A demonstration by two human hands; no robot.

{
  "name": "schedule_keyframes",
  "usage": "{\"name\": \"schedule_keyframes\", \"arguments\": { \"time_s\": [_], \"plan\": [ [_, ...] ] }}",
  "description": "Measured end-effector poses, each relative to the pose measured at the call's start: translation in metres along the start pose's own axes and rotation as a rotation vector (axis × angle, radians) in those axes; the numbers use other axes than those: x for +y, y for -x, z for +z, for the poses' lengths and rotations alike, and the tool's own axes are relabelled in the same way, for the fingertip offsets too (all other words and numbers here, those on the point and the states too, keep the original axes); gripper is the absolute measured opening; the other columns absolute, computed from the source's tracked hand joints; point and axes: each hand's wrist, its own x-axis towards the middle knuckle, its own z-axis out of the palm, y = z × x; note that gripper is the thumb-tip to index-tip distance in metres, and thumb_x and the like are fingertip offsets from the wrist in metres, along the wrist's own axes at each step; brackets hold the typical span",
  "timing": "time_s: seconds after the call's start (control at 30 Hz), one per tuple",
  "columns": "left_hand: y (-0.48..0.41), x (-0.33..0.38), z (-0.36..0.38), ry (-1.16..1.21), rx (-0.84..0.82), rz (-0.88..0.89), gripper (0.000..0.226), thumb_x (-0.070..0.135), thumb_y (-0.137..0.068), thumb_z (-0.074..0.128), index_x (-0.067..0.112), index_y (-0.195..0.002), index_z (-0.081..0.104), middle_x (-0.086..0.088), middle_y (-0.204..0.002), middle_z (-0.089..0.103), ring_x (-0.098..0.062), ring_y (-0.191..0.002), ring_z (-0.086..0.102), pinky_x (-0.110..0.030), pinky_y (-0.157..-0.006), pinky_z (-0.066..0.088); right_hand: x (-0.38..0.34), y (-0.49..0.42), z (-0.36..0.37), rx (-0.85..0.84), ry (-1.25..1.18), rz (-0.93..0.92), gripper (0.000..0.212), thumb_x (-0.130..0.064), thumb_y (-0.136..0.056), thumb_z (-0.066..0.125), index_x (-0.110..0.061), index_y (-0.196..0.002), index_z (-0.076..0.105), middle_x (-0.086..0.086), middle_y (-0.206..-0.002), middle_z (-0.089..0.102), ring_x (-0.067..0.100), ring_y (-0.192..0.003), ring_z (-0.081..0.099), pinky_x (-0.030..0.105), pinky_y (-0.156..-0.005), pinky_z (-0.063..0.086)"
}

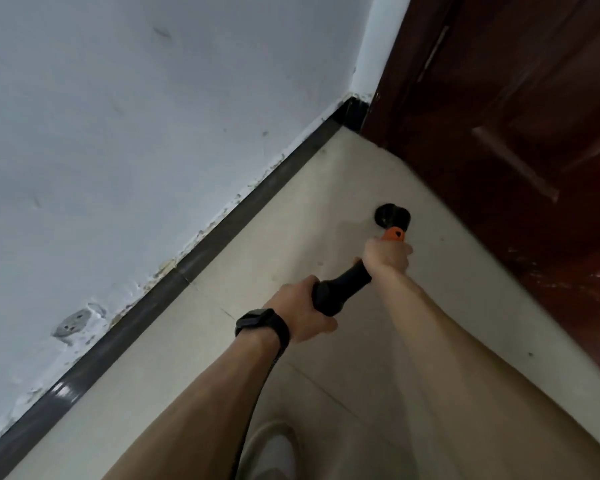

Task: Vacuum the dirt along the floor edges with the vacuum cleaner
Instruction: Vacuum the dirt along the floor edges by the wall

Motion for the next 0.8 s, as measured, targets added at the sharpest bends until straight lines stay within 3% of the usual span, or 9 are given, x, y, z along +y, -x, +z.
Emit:
{"name": "schedule_keyframes", "arguments": {
  "time_s": [0.07, 0.13, 0.2, 0.27, 0.4, 0.47, 0.63, 0.7, 0.8],
  "plan": [
    [-0.022, 0.009, 0.003, 0.002, 0.013, 0.038, 0.040, 0.042, -0.066, 0.076, 0.035, -0.095, 0.049, 0.009, -0.086, 0.060, -0.011, -0.072, 0.061, -0.033, -0.064, 0.054, -0.013, -0.023, -0.003, 0.004, 0.018, -0.023, 0.058, -0.021, -0.102, 0.054, -0.001, -0.150, 0.027, 0.022, -0.132, 0.057, 0.033, -0.086, 0.058, 0.042, -0.074, 0.049],
    [-0.041, 0.013, 0.007, 0.002, 0.011, 0.045, 0.038, 0.043, -0.066, 0.074, 0.036, -0.091, 0.046, 0.009, -0.086, 0.059, -0.012, -0.072, 0.060, -0.035, -0.065, 0.055, -0.022, -0.042, 0.001, 0.005, 0.044, -0.048, 0.058, -0.018, -0.102, 0.052, -0.002, -0.151, 0.026, 0.016, -0.109, 0.060, 0.024, -0.065, 0.048, 0.036, -0.062, 0.044],
    [-0.059, 0.013, 0.010, 0.013, 0.017, 0.036, 0.036, 0.041, -0.066, 0.071, 0.037, -0.087, 0.042, 0.010, -0.086, 0.058, -0.012, -0.072, 0.059, -0.035, -0.064, 0.054, -0.031, -0.057, 0.010, 0.026, 0.053, -0.071, 0.055, -0.016, -0.101, 0.051, -0.003, -0.149, 0.028, 0.006, -0.083, 0.048, 0.020, -0.059, 0.046, 0.033, -0.052, 0.038],
    [-0.078, 0.012, 0.005, 0.037, 0.038, 0.022, 0.036, 0.039, -0.068, 0.071, 0.037, -0.088, 0.041, 0.010, -0.087, 0.057, -0.011, -0.073, 0.057, -0.034, -0.063, 0.052, -0.043, -0.068, 0.022, 0.053, 0.069, -0.094, 0.053, -0.017, -0.101, 0.052, -0.003, -0.147, 0.030, 0.004, -0.074, 0.041, 0.019, -0.056, 0.043, 0.032, -0.051, 0.035],
    [-0.112, 0.016, -0.008, 0.082, 0.051, 0.000, 0.042, 0.037, -0.069, 0.073, 0.035, -0.099, 0.045, 0.011, -0.086, 0.057, -0.010, -0.074, 0.057, -0.035, -0.067, 0.053, -0.076, -0.088, 0.040, 0.038, 0.089, -0.118, 0.056, -0.017, -0.098, 0.053, -0.003, -0.146, 0.027, 0.011, -0.087, 0.047, 0.026, -0.062, 0.052, 0.039, -0.067, 0.050],
    [-0.122, 0.017, -0.013, 0.102, 0.043, -0.015, 0.043, 0.037, -0.070, 0.074, 0.035, -0.101, 0.044, 0.010, -0.086, 0.057, -0.009, -0.074, 0.057, -0.033, -0.066, 0.052, -0.087, -0.096, 0.048, 0.016, 0.052, -0.125, 0.057, -0.014, -0.095, 0.053, -0.004, -0.145, 0.027, 0.011, -0.086, 0.051, 0.027, -0.062, 0.059, 0.039, -0.061, 0.055],
    [-0.133, 0.013, -0.035, 0.083, 0.051, -0.038, 0.045, 0.037, -0.068, 0.073, 0.034, -0.100, 0.042, 0.007, -0.087, 0.060, -0.015, -0.074, 0.060, -0.037, -0.069, 0.055, -0.105, -0.102, 0.068, -0.052, 0.035, -0.156, 0.045, -0.015, -0.098, 0.055, -0.007, -0.137, 0.034, 0.008, -0.096, 0.057, 0.020, -0.063, 0.056, 0.025, -0.051, 0.049],
    [-0.137, 0.015, -0.047, 0.071, 0.070, -0.045, 0.046, 0.035, -0.069, 0.073, 0.033, -0.100, 0.040, 0.004, -0.090, 0.060, -0.016, -0.073, 0.060, -0.038, -0.065, 0.054, -0.120, -0.097, 0.076, -0.128, -0.034, -0.142, 0.043, -0.014, -0.099, 0.054, -0.011, -0.137, 0.034, 0.012, -0.095, 0.060, 0.029, -0.072, 0.068, 0.039, -0.065, 0.062],
    [-0.143, 0.018, -0.064, 0.107, 0.102, -0.068, 0.046, 0.034, -0.074, 0.073, 0.029, -0.103, 0.038, 0.000, -0.092, 0.058, -0.016, -0.072, 0.060, -0.031, -0.055, 0.045, -0.144, -0.092, 0.090, -0.196, -0.044, -0.155, 0.045, -0.011, -0.098, 0.049, -0.012, -0.139, 0.031, 0.016, -0.088, 0.061, 0.035, -0.078, 0.072, 0.055, -0.083, 0.063]
  ]
}}
